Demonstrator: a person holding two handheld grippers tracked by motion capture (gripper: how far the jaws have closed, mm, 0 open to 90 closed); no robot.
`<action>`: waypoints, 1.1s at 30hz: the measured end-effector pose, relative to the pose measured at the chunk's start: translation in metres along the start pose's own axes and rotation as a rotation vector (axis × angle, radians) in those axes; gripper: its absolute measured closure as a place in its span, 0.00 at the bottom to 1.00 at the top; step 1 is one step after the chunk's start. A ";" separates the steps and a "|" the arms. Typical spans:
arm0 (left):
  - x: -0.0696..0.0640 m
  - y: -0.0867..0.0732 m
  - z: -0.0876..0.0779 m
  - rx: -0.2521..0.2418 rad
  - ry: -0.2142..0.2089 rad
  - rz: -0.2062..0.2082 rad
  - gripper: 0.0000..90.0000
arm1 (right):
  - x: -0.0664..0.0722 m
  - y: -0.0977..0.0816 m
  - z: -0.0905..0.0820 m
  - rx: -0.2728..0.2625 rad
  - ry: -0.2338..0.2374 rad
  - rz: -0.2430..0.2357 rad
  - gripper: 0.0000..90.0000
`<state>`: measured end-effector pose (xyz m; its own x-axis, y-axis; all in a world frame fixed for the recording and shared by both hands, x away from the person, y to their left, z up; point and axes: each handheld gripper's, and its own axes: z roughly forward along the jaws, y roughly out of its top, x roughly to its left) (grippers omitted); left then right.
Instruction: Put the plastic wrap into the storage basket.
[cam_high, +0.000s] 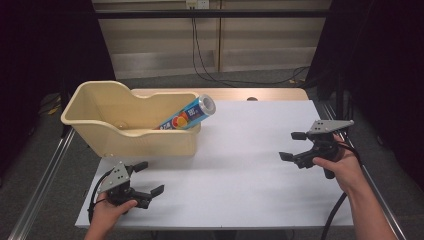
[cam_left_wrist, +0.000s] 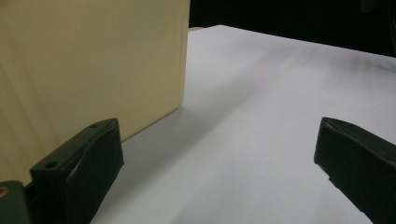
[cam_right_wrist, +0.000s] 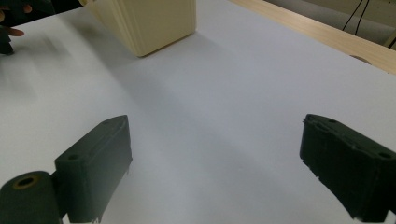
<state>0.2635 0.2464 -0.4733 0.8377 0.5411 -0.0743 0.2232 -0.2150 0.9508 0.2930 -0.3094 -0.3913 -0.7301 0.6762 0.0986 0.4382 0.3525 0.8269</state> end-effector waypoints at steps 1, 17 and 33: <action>0.000 0.000 0.000 0.000 0.000 -0.001 0.01 | 0.000 -0.002 -0.001 -0.005 -0.001 -0.004 0.09; 0.000 0.000 0.000 -0.003 0.002 -0.002 0.01 | -0.002 -0.028 -0.013 -0.047 -0.032 0.013 0.09; 0.000 0.000 0.001 -0.002 0.001 -0.003 0.01 | -0.008 -0.062 -0.018 -0.047 -0.050 0.060 0.09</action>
<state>0.2636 0.2456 -0.4736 0.8367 0.5423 -0.0767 0.2244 -0.2118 0.9512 0.2620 -0.3480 -0.4328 -0.6759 0.7269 0.1216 0.4539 0.2805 0.8458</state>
